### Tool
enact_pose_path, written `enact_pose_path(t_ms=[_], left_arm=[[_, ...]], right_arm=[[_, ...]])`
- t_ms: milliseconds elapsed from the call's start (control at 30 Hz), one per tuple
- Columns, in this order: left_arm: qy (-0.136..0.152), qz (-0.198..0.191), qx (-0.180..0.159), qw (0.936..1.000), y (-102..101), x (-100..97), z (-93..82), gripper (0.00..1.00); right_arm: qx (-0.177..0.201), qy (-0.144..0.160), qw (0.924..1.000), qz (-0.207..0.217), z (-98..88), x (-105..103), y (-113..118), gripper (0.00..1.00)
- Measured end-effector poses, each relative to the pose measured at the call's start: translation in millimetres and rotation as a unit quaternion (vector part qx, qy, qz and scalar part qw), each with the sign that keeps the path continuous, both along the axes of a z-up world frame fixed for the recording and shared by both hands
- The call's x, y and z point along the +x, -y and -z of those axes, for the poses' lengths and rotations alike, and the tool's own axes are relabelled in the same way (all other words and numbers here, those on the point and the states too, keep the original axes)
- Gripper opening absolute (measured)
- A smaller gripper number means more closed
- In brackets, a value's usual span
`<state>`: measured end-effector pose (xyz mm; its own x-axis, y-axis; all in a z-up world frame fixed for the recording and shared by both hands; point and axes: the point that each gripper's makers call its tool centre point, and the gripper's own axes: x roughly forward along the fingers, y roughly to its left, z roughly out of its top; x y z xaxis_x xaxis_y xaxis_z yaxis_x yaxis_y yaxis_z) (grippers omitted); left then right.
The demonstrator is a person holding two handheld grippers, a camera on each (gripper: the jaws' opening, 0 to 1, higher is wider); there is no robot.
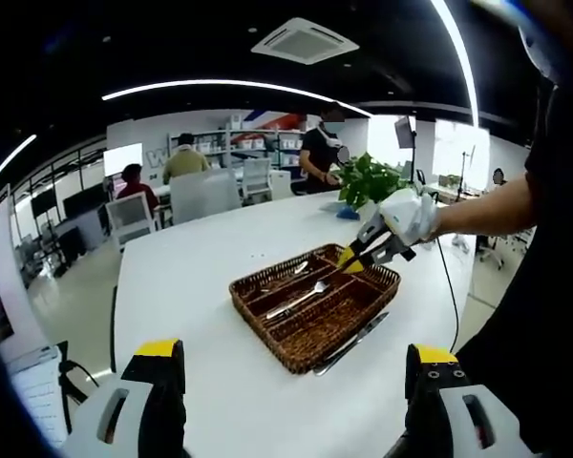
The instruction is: Arrange the knives, forks, and spoons in their matching storage slots by inserting each utensil handle-first until every utensil is classified and aligned in the correct compartment
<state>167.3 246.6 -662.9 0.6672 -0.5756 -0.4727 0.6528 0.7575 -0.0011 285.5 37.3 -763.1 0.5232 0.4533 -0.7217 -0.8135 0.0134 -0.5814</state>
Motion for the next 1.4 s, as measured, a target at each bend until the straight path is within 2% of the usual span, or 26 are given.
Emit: enact_pose_path(t_ms=[233, 633, 967, 1267, 1400], left_arm=[[0.0, -0.002, -0.001, 1.0, -2, -1.4, 0.5, 1.0], [0.0, 0.001, 0.001, 1.0, -1, -2.5, 1.7, 1.0], [-0.001, -0.008, 0.002, 1.0, -8, -4.6, 2.5, 1.0], [-0.001, -0.014, 0.003, 0.9999, -11, -5.0, 0.7, 1.0], [-0.001, -0.016, 0.005, 0.9999, -14, -5.2, 0.2, 0.97]], right_arm=[[-0.001, -0.001, 1.0, 0.006, 13.6, 3, -1, 0.0], [-0.011, -0.032, 0.9993, 0.017, 46.1, 0, -1, 0.0], [-0.024, -0.053, 0.9982, 0.017, 74.3, -3, -3, 0.0], [-0.037, -0.051, 0.9978, 0.019, 84.4, 4, -5, 0.0], [-0.039, -0.054, 0.9977, 0.017, 87.2, 5, -6, 0.0]])
